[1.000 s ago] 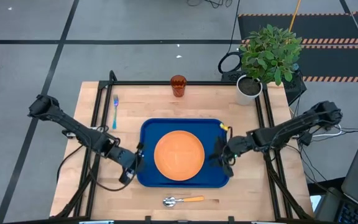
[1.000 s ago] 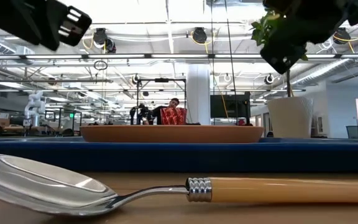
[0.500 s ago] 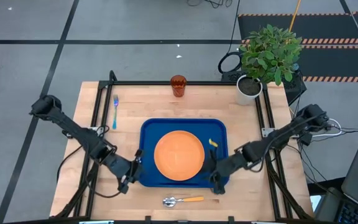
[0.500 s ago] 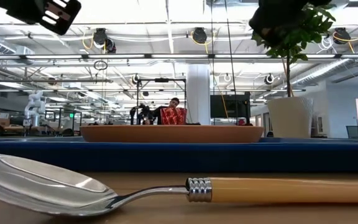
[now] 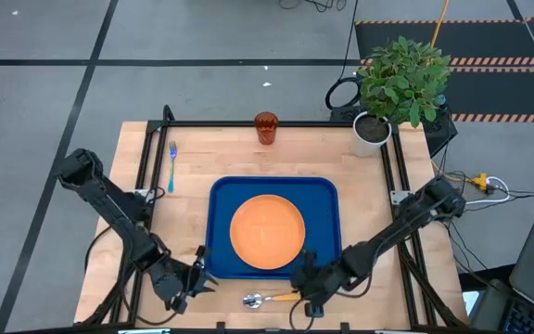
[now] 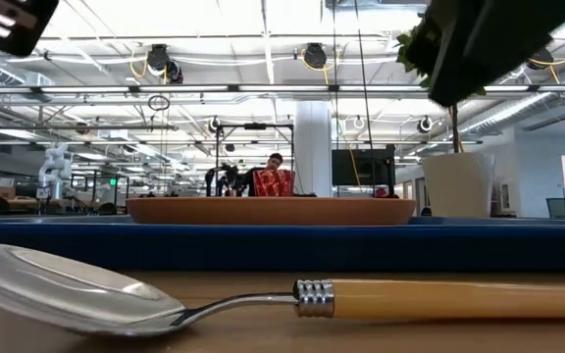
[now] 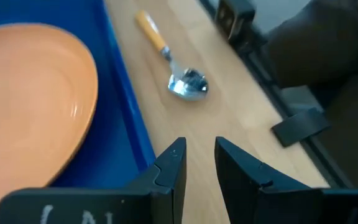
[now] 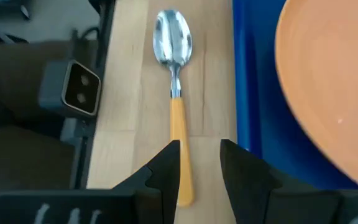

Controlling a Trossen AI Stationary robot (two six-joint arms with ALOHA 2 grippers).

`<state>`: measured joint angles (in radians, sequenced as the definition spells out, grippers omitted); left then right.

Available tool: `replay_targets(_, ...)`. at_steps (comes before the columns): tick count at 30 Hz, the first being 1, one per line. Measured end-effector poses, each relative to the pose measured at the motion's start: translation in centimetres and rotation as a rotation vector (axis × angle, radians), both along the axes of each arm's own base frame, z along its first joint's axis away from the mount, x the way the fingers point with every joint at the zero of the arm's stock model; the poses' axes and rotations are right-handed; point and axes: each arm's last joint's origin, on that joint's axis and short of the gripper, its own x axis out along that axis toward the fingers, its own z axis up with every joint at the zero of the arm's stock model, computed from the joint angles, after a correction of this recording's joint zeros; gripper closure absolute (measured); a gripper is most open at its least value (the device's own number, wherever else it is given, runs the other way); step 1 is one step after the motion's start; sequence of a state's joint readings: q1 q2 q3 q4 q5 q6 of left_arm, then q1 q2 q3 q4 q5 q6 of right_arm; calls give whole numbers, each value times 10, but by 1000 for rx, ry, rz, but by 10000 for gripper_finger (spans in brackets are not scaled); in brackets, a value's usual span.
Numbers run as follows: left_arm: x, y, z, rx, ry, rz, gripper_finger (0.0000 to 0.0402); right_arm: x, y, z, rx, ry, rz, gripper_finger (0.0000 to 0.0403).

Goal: Pick and place plate/cup/fork/spoon on tray
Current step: Put the yellow spoon on the blue serving tray to the left of the orange plate

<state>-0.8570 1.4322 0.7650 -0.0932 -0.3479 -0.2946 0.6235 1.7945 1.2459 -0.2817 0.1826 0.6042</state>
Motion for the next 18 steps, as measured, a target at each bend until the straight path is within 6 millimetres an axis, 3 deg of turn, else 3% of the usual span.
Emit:
replay_targets(11,-5,1,-9,-6,83,94,314,17,33,-34,15,69,49,298)
replay_targets(18,-6,1,-10,-2,85,94,314,13,36,-43,-27,110,33,298)
